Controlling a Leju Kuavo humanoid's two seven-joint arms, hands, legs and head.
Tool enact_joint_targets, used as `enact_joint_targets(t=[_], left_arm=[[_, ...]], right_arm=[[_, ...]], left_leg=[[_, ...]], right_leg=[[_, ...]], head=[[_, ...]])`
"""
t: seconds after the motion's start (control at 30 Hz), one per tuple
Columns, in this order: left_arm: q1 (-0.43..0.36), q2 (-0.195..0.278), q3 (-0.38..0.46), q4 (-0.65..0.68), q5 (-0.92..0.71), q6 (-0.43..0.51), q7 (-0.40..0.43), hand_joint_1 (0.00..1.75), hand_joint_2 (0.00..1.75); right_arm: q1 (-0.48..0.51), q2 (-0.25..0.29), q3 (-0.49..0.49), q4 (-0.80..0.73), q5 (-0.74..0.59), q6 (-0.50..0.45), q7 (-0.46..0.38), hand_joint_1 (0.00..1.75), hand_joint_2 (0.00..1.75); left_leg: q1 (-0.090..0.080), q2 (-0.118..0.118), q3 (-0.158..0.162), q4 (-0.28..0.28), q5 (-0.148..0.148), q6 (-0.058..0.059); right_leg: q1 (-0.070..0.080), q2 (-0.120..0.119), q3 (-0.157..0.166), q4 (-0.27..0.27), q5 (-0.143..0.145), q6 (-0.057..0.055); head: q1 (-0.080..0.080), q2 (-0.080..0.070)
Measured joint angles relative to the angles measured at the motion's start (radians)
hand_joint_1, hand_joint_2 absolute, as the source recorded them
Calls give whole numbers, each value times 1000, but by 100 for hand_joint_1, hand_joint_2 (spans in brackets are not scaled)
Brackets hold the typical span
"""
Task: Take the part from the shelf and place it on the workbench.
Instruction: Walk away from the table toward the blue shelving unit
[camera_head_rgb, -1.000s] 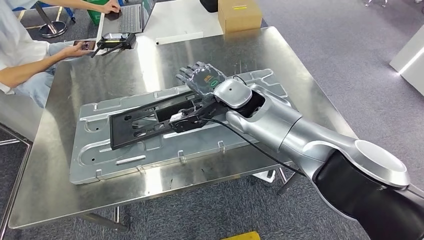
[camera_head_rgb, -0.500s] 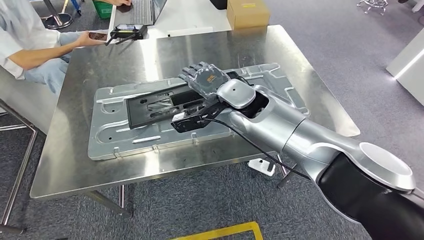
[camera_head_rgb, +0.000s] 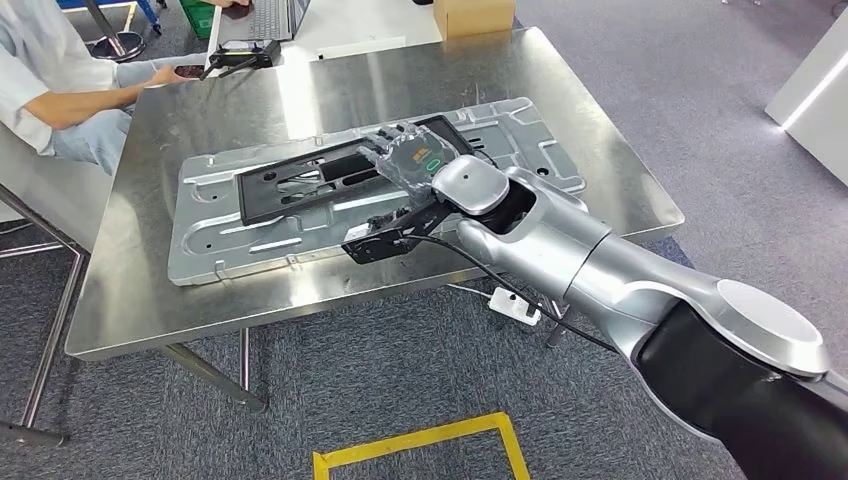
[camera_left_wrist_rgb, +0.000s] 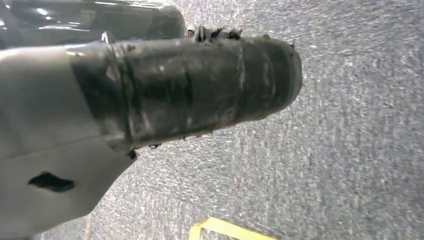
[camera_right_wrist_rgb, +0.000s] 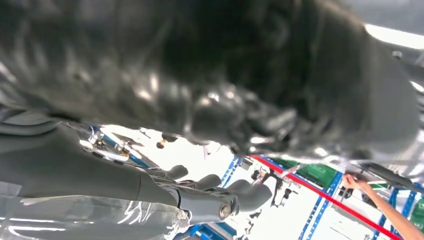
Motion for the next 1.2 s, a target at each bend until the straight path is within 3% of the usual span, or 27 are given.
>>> enact_joint_targets(t=[0.03, 0.07, 0.1, 0.17, 0.23, 0.3, 0.37, 0.4, 0.43, 0.5, 0.53, 0.57, 0.6, 0.67, 0.73, 0.8, 0.87, 0.9, 0.93, 0.97, 1.03, 1.07, 1.1, 1.13, 1.17, 1.2], left_arm=[[-1, 0, 0, 0, 0, 0, 0, 0, 0], [-1, 0, 0, 0, -1, 0, 0, 0, 0], [-1, 0, 0, 0, -1, 0, -1, 0, 0], [-2, 0, 0, 0, -2, 2, -2, 0, 0], [-7, 2, 0, 0, -5, 3, -4, 0, 0], [-9, 2, 0, 0, -7, 4, -5, 0, 0], [-8, 2, 0, 0, -7, 4, -5, 0, 0], [-8, 2, 0, 0, -7, 4, -5, 0, 0], [-8, 2, 0, 0, -7, 5, -5, 0, 0], [-8, 1, 0, 0, -8, 5, -5, 0, 0], [-8, 1, 0, 0, -8, 5, -5, 0, 0], [-7, 1, 0, 0, -9, 5, -5, 0, 0], [-7, 1, 0, 0, -10, 5, -5, 0, 0], [-7, 1, 0, 0, -11, 5, -6, 0, 0], [-7, 1, 0, 0, -14, 5, -7, 0, 0], [-6, 0, 0, 0, -16, 5, -8, 0, 0], [-4, 0, 0, 0, -17, 5, -9, 0, 0], [-3, 0, 0, 0, -17, 5, -9, 0, 0], [-2, 0, 0, 0, -17, 5, -9, 0, 0], [-1, 1, 0, 0, -17, 5, -9, 0, 0], [0, 2, 0, 0, -17, 5, -9, 0, 0], [0, 2, 0, 0, -17, 5, -9, 0, 0], [-1, 2, 0, 0, -17, 5, -8, 0, 0], [-1, 2, 0, 0, -17, 5, -8, 0, 0], [-2, 2, 0, 0, -17, 5, -8, 0, 0], [-3, 2, 0, 0, -17, 5, -7, 0, 0]], right_arm=[[1, 0, 0, 0, 0, 1, 0, 0, 0], [2, 0, 0, 0, 0, 1, 0, 0, 0], [2, 0, 0, 0, 0, 2, 0, 0, 0], [3, 0, 0, 0, 0, 2, 0, 0, 0], [2, 0, 0, -2, 0, 1, 0, 0, 0], [1, -1, 0, -3, 0, 0, 0, 0, 0], [3, -2, 0, -4, 0, 1, 0, 0, 0], [3, -3, 0, -4, 0, 1, 0, 0, 0], [3, -5, 0, -4, 0, 1, 0, 0, 0], [4, -7, 0, -3, 0, 1, 0, 0, 0], [6, -7, 0, -3, 0, 0, 0, 0, 0], [9, -8, 0, -3, 0, 0, 0, 0, 0], [12, -8, 0, -3, 0, 0, 0, 0, 0], [16, -8, 0, -3, 0, -1, 0, 0, 0], [14, -8, 0, -4, 0, -1, 0, 0, 0], [10, -8, 0, -6, 0, -1, 0, 0, 0], [9, -9, 0, -8, 0, -1, 0, 0, 0], [9, -9, 0, -8, 0, -1, 0, 0, 0], [10, -9, 0, -8, 0, 0, 0, 0, 0], [10, -9, 0, -8, 0, 0, 0, 0, 0], [10, -8, 0, -8, 0, 0, 0, 0, 0], [11, -8, 0, -8, 0, 0, 0, 0, 0], [11, -8, 0, -8, 0, 0, 0, 0, 0], [12, -8, 0, -8, 0, 0, 0, 0, 0], [13, -8, 0, -8, 0, 0, 0, 0, 0], [13, -8, 0, -8, 0, 0, 0, 0, 0]], left_leg=[[0, 0, -8, 61, -28, -2], [0, 0, -6, 102, -32, -3], [0, 0, 11, 111, -16, -4], [0, 0, 93, 33, 29, -1], [-5, -1, 193, -99, 18, 6], [-12, -4, 229, -165, -2, 19], [-10, -3, 216, -172, 15, 35], [-9, -1, 208, -174, 27, 44], [-7, 2, 198, -176, 41, 52], [-8, 4, 170, -176, 66, 63], [-10, 5, 154, -175, 79, 65], [-11, 5, 138, -174, 90, 65], [-12, 6, 122, -173, 102, 65], [-15, 5, 92, -169, 123, 62], [-18, 4, 72, -167, 141, 56], [-17, 4, 67, -173, 160, 46], [-16, 3, 64, -183, 174, 33], [-15, 2, 57, -178, 163, 27], [-15, 1, 46, -158, 134, 23], [-13, 0, 30, -119, 86, 19], [-11, 0, 0, 0, -9, 12], [-10, 0, -5, 54, -29, 8], [-8, 0, 1, 86, -22, 4], [-5, 0, 21, 88, 3, 0], [-3, 0, 56, 60, 33, -4], [-1, 0, 105, 4, 42, -9]], right_leg=[[1, 0, -15, 1, 11, 0], [2, 0, -30, 2, 23, 0], [2, 0, -46, 3, 34, 1], [2, 0, -75, 11, 53, 7], [4, 0, -94, 18, 69, 18], [6, -2, -98, 15, 87, 30], [5, -2, -101, 9, 98, 43], [4, -1, -109, 20, 79, 48], [3, 0, -122, 49, 41, 52], [1, 0, -156, 168, -68, 59], [1, 0, -169, 233, -103, 62], [1, 0, -172, 282, -114, 63], [1, 0, -160, 301, -101, 62], [4, 1, -84, 238, -53, 53], [10, 0, 21, 99, -56, 39], [16, -2, 69, 15, -74, 30], [13, -3, 65, -4, -53, 20], [11, -3, 59, -13, -41, 15], [7, -3, 51, -19, -26, 9], [5, -4, 41, -22, -13, 5], [4, -4, 12, -21, 10, 1], [4, -4, -5, -19, 22, 2], [3, -4, -23, -16, 33, 4], [2, -4, -42, -12, 44, 7], [-1, -4, -61, -5, 54, 12], [-2, -4, -80, 3, 62, 18]], head=[[-1, 0], [-2, 0], [-2, 0], [-3, 0], [-3, 0], [-3, 0], [-3, 0], [-3, 0], [0, 0], [3, 0], [4, 0], [4, 0], [4, 0], [4, 0], [3, 0], [4, 0], [8, 0], [8, 0], [8, 0], [6, 0], [2, 0], [0, 0], [0, 0], [0, 0], [0, 0], [0, 0]])
